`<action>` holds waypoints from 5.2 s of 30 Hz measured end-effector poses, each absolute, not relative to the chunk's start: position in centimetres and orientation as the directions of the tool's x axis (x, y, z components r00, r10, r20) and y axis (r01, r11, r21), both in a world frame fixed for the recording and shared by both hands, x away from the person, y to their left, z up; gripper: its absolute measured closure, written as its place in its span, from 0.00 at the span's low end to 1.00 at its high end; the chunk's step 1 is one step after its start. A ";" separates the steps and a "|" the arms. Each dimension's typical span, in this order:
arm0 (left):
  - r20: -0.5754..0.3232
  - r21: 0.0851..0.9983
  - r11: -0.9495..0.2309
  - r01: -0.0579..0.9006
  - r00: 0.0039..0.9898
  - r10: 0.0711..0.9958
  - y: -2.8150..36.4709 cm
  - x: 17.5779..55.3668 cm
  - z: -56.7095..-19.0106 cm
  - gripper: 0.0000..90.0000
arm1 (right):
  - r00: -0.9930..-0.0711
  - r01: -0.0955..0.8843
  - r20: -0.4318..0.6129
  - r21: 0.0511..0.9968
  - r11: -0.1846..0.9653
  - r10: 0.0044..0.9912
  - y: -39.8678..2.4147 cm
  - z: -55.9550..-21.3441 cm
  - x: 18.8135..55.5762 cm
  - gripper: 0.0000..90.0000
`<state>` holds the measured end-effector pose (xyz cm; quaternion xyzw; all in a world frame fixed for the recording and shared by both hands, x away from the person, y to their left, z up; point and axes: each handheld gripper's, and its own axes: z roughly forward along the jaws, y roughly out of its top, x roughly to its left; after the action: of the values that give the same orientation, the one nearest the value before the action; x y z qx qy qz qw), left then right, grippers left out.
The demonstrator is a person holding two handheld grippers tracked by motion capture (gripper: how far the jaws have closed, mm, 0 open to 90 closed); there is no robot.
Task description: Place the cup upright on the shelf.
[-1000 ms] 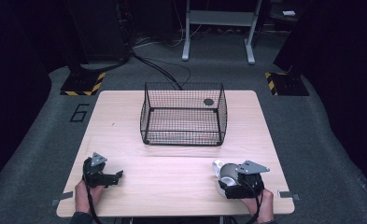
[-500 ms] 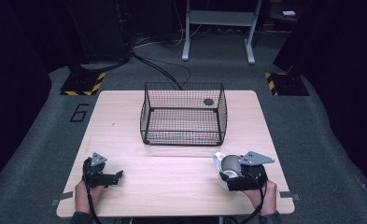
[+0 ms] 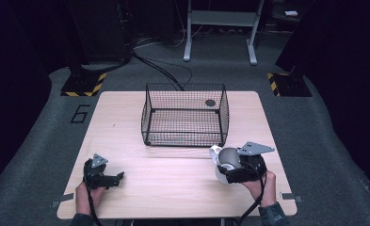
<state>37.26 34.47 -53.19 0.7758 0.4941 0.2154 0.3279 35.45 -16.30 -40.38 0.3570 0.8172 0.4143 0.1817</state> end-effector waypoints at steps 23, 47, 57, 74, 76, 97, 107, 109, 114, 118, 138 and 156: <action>0.009 0.720 -0.296 0.628 0.417 0.909 34.5 37.2 -53.2 0.00 | -0.718 0.375 -0.029 0.825 0.422 0.695 -13.9 -36.2 37.9 0.06; 0.010 0.720 -0.296 0.628 0.418 0.909 34.5 37.2 -53.2 0.00 | -0.740 0.344 -0.025 0.844 0.411 0.672 -10.6 -32.9 42.7 0.06; 0.010 0.720 -0.296 0.628 0.417 0.909 34.5 37.2 -53.2 0.00 | -0.734 0.354 -0.004 0.851 0.387 0.679 -9.9 -32.1 45.1 0.06; 0.009 0.720 -0.296 0.628 0.418 0.909 34.5 37.2 -53.2 0.00 | -0.701 0.398 0.018 0.840 0.370 0.713 -8.9 -32.2 49.4 0.06; 0.010 0.720 -0.296 0.628 0.418 0.909 34.5 37.2 -53.2 0.00 | -0.697 0.403 0.016 0.835 0.374 0.716 -8.5 -32.2 49.7 0.06; 0.003 0.724 -0.285 0.629 0.410 0.912 34.4 37.2 -53.2 0.00 | -0.677 0.462 0.028 0.795 0.394 0.736 -6.2 -33.6 53.4 0.06; 0.006 0.721 -0.290 0.630 0.413 0.911 34.4 37.2 -53.2 0.00 | -0.686 0.473 0.027 0.776 0.418 0.727 -5.3 -34.8 54.5 0.06; 0.004 0.721 -0.288 0.630 0.412 0.911 34.4 37.2 -53.2 0.00 | -0.697 0.467 0.035 0.780 0.417 0.716 -4.9 -35.3 55.0 0.06; 0.004 0.721 -0.288 0.630 0.412 0.911 34.4 37.2 -53.2 0.00 | -0.712 0.472 0.039 0.766 0.437 0.701 -4.4 -36.1 55.6 0.06; 0.004 0.721 -0.288 0.630 0.413 0.911 34.4 37.2 -53.2 0.00 | -0.725 0.461 0.033 0.765 0.450 0.688 -3.9 -36.6 56.0 0.06; 0.004 0.722 -0.287 0.629 0.412 0.911 34.4 37.2 -53.2 0.00 | -0.742 0.489 0.047 0.721 0.491 0.669 -3.1 -40.0 58.5 0.06; 0.005 0.712 -0.302 0.634 0.425 0.905 34.5 37.2 -53.1 0.00 | -0.749 0.517 0.046 0.665 0.539 0.661 -2.8 -41.5 60.1 0.06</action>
<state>37.22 34.52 -53.14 0.7793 0.4938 0.2089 0.3244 60.06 -2.80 -41.54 0.3382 0.8708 0.3408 0.1058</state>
